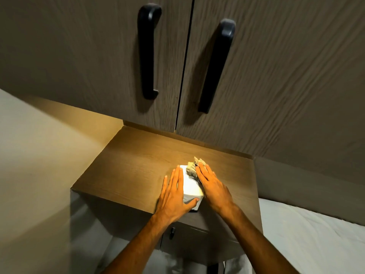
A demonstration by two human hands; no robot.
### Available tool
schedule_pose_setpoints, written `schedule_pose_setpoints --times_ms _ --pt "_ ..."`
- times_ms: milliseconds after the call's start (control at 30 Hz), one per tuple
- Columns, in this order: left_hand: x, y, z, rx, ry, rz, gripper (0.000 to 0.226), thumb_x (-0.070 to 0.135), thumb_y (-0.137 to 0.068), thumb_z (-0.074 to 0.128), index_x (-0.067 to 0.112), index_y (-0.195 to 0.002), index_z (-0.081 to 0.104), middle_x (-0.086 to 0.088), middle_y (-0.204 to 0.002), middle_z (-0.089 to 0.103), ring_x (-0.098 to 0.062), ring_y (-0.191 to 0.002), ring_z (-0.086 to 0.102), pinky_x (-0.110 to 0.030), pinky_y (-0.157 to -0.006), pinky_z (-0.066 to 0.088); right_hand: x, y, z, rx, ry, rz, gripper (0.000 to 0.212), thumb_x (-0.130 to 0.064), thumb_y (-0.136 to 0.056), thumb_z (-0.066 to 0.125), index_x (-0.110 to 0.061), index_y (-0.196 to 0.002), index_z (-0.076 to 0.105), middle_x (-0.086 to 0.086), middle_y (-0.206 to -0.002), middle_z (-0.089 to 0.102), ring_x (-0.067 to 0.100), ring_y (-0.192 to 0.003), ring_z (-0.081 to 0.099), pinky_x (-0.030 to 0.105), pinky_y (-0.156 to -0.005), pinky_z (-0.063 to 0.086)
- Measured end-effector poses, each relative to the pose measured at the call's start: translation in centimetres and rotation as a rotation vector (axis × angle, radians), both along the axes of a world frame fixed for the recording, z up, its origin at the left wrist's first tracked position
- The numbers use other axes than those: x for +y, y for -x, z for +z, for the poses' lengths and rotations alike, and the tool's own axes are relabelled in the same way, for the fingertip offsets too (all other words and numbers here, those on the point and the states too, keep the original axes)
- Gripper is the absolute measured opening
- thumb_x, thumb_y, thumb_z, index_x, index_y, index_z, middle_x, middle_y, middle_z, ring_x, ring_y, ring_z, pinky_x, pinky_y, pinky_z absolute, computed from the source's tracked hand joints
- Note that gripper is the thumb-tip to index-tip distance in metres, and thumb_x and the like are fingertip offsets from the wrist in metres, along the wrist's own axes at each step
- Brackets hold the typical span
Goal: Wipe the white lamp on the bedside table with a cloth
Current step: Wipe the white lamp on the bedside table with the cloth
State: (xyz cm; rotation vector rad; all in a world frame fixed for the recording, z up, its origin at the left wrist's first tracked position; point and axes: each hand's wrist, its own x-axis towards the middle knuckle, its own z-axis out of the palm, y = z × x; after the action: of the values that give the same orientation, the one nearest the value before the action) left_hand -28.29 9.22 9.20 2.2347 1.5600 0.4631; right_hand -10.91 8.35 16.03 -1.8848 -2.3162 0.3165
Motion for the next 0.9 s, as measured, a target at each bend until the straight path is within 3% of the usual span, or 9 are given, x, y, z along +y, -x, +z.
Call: schedule_pose_setpoints --times_ms 200,400,533,633,733,900 --pt "-0.1 0.0 0.1 -0.057 -0.005 0.02 0.119 0.077 -0.084 0.055 0.016 -0.163 -0.009 -0.006 -0.175 -0.008 -0.023 -0.163 -0.006 -0.042 -0.131 -0.008 -3.4 0.6 -1.6 -0.069 0.0 0.065 0.099 -0.021 -0.093 0.065 -0.03 -0.156 -0.011 -0.009 -0.164 -0.02 0.015 -0.151 -0.012 0.038 -0.119 0.032" --pt "-0.2 -0.2 0.5 -0.059 -0.007 0.027 0.112 0.079 -0.088 0.046 0.015 -0.163 -0.009 -0.007 -0.175 -0.005 -0.023 -0.163 -0.002 -0.046 -0.133 -0.003 -0.5 0.8 0.4 0.009 0.029 -0.011 0.091 -0.027 -0.096 0.061 -0.027 -0.157 -0.006 -0.006 -0.166 -0.014 0.022 -0.154 -0.005 0.043 -0.124 0.024" --pt "-0.3 0.0 0.2 -0.074 -0.009 0.032 0.108 0.077 -0.091 0.042 0.019 -0.161 -0.016 -0.005 -0.175 -0.01 -0.021 -0.162 -0.006 -0.042 -0.132 -0.006 -2.9 0.0 -1.1 0.039 0.024 0.017 0.089 -0.033 -0.097 0.058 -0.029 -0.156 -0.008 -0.008 -0.165 -0.016 0.015 -0.153 -0.007 0.04 -0.124 0.025" --pt "-0.3 -0.1 0.3 -0.071 0.003 0.042 0.109 0.076 -0.09 0.044 0.018 -0.163 -0.012 -0.004 -0.175 -0.01 -0.021 -0.162 -0.007 -0.044 -0.133 -0.004 -2.6 0.7 -1.7 -0.008 -0.01 0.078 0.094 -0.024 -0.095 0.063 -0.029 -0.156 -0.008 -0.009 -0.164 -0.017 0.017 -0.153 -0.004 0.04 -0.12 0.033" --pt "-0.2 -0.2 0.4 -0.055 -0.004 0.042 0.109 0.078 -0.09 0.041 0.017 -0.163 -0.011 -0.005 -0.175 -0.007 -0.022 -0.163 -0.004 -0.044 -0.133 -0.003 -0.6 0.8 -0.3 0.022 -0.006 0.063 0.087 -0.028 -0.098 0.059 -0.027 -0.157 -0.005 -0.007 -0.166 -0.014 0.016 -0.153 -0.008 0.04 -0.123 0.025" --pt "-0.3 -0.1 0.3 -0.06 0.017 0.044 0.111 0.08 -0.089 0.041 0.017 -0.163 -0.012 -0.005 -0.175 -0.009 -0.021 -0.163 -0.004 -0.044 -0.133 -0.003 -2.0 -0.7 -0.5 0.028 0.004 0.009 0.089 -0.02 -0.096 0.059 -0.028 -0.157 -0.005 -0.011 -0.162 -0.021 0.015 -0.152 -0.006 0.039 -0.12 0.027"
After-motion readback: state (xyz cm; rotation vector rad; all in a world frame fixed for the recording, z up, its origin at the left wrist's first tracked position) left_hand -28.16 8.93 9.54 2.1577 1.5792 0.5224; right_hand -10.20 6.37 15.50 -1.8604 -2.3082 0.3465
